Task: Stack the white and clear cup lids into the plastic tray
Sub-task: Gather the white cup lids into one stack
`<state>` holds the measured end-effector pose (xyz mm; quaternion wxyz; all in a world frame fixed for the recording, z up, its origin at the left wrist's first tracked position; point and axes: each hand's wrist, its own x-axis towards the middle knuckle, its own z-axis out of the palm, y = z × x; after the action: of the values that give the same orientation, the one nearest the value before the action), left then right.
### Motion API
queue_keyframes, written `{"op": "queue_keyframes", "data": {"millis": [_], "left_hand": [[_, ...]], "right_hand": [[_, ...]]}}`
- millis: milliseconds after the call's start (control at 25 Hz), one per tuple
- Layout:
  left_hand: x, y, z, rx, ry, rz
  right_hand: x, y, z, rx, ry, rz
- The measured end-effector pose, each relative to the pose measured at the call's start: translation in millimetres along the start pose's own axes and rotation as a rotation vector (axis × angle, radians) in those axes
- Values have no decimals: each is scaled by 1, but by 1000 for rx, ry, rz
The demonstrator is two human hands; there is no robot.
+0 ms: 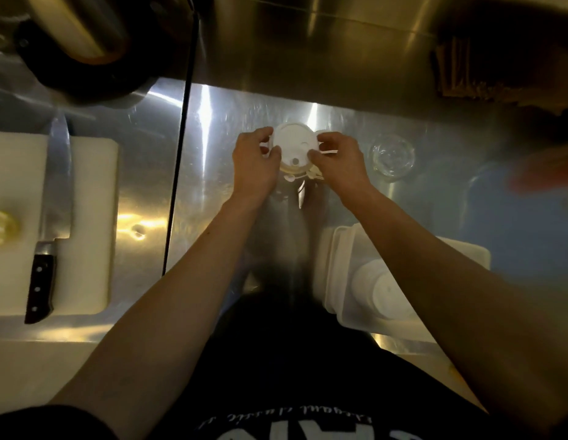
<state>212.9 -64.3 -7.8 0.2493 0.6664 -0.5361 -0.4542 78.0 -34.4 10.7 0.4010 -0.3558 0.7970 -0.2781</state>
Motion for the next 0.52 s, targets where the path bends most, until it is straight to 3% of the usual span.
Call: {"op": "queue_keyframes", "data": {"millis": [520], "left_hand": [[18, 12, 54, 54, -144, 65]], "right_hand": [[23, 35, -31, 64, 102, 85]]}}
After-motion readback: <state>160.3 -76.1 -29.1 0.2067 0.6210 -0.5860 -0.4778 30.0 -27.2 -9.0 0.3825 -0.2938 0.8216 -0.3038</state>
